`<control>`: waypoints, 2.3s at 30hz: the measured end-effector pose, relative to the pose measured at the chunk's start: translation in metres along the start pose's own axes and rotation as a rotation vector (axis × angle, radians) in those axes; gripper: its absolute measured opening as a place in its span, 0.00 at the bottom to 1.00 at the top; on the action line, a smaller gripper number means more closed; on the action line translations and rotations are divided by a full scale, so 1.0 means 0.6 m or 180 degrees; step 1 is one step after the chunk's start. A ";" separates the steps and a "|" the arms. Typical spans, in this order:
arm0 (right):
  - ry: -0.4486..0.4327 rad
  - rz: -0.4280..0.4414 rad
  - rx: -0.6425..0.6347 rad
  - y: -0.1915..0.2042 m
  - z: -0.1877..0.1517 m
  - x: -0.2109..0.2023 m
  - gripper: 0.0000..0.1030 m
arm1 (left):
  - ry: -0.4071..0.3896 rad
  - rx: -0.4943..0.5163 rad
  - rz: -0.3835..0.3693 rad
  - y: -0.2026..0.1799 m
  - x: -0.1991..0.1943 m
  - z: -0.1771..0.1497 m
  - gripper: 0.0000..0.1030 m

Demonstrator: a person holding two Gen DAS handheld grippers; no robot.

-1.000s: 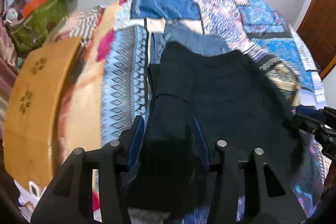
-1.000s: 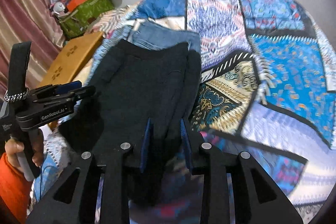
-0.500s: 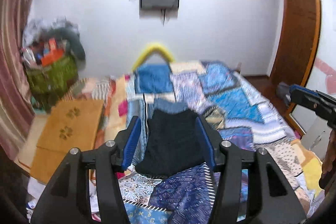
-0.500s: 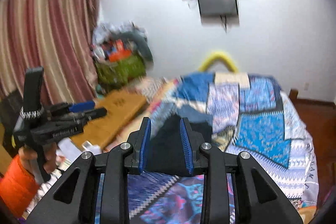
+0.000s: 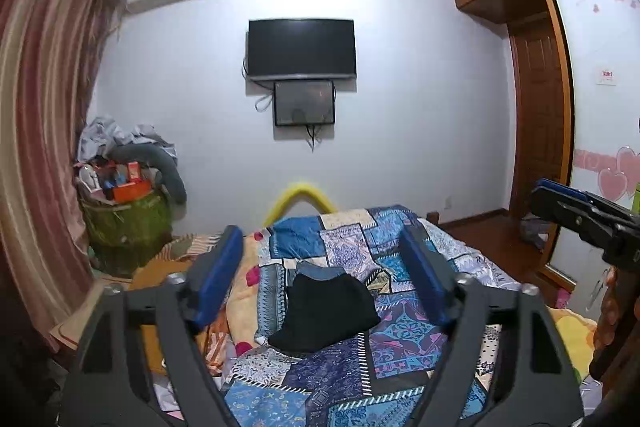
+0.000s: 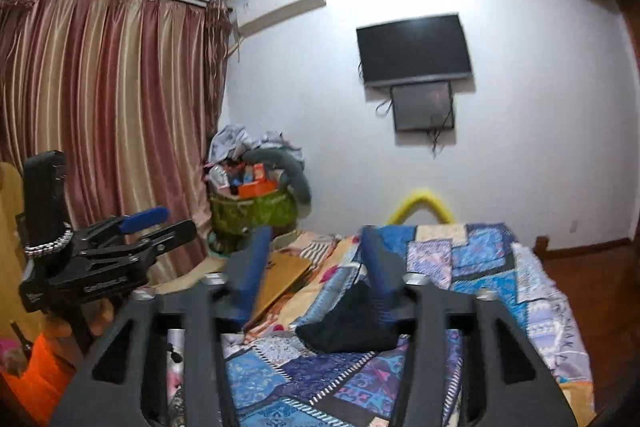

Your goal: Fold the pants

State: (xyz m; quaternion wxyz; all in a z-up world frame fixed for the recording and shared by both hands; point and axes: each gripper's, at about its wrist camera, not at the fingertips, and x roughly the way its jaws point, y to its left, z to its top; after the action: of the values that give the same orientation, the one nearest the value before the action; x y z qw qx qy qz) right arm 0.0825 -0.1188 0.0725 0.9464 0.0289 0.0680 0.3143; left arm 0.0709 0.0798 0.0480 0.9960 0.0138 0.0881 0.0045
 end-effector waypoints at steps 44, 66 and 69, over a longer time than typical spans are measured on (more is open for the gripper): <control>0.0092 -0.0335 0.0084 0.008 -0.039 -0.040 1.00 | 0.0128 -0.0233 -0.0074 -0.022 -0.034 -0.049 1.00; 0.0081 -0.0397 0.0098 0.017 -0.034 -0.044 1.00 | 0.0139 -0.0275 -0.0148 -0.022 -0.025 -0.049 1.00; 0.0080 -0.0392 0.0106 0.016 -0.034 -0.045 1.00 | 0.0145 -0.0277 -0.0160 -0.021 -0.025 -0.049 1.00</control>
State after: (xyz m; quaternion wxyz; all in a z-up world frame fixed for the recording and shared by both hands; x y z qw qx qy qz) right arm 0.0523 -0.1268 0.0564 0.9624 0.0364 0.0867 0.2547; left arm 0.0508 0.0678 0.0212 0.9932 -0.0318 0.1108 -0.0164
